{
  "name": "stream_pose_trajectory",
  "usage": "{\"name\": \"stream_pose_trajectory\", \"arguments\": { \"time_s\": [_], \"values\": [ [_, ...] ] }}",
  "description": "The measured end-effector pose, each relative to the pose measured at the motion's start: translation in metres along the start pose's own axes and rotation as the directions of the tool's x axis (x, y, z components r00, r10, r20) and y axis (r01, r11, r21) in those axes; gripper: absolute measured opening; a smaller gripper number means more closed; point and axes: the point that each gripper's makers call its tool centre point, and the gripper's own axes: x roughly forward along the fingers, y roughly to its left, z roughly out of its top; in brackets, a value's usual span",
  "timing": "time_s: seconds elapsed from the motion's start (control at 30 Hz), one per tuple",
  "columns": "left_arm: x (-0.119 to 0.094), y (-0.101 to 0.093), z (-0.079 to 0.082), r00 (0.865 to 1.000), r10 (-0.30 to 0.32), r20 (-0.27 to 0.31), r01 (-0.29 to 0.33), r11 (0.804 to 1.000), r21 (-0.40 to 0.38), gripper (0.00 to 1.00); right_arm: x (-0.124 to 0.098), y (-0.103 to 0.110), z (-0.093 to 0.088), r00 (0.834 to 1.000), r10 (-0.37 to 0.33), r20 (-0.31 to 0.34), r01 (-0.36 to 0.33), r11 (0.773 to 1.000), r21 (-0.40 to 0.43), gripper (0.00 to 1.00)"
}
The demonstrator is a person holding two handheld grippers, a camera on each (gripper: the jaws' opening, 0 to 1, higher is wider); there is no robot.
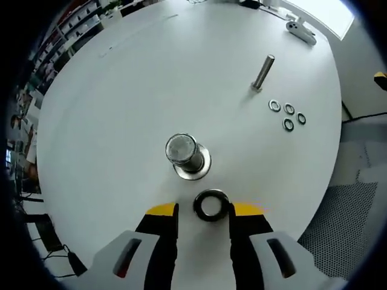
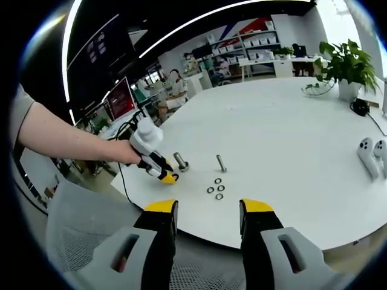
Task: Place the washer onto the threaded stud by aligning its center hole with the stud, sliding it down to the base, and recovering from edge contact or off-axis alignment until the washer reaches the visible bottom stop.
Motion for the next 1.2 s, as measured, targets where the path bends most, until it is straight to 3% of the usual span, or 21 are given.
{"name": "stream_pose_trajectory", "arguments": {
  "time_s": [0.4, 0.7, 0.97, 1.2],
  "values": [
    [0.0024, 0.0006, 0.0047, 1.0, 0.006, 0.002, -0.006, 1.0, -0.016, 0.21, -0.0002, 0.0001, 0.0004, 1.0, -0.002, 0.004, 0.002, 1.0, 0.002, 0.43],
    [0.0024, 0.0003, 0.0039, 0.999, -0.005, -0.054, 0.006, 1.0, 0.008, 0.21, 0.0002, 0.0001, -0.0004, 1.0, -0.003, -0.004, 0.003, 1.0, -0.001, 0.41],
    [0.0013, -0.0044, 0.0018, 0.998, -0.025, -0.056, 0.029, 0.998, 0.063, 0.26, 0.0, -0.0004, 0.0001, 1.0, -0.005, 0.001, 0.005, 1.0, 0.005, 0.41],
    [0.001, -0.0049, 0.0015, 0.998, -0.019, -0.061, 0.022, 0.998, 0.064, 0.25, 0.0002, -0.0005, 0.0005, 1.0, -0.005, 0.002, 0.005, 1.0, 0.006, 0.41]
  ]
}}
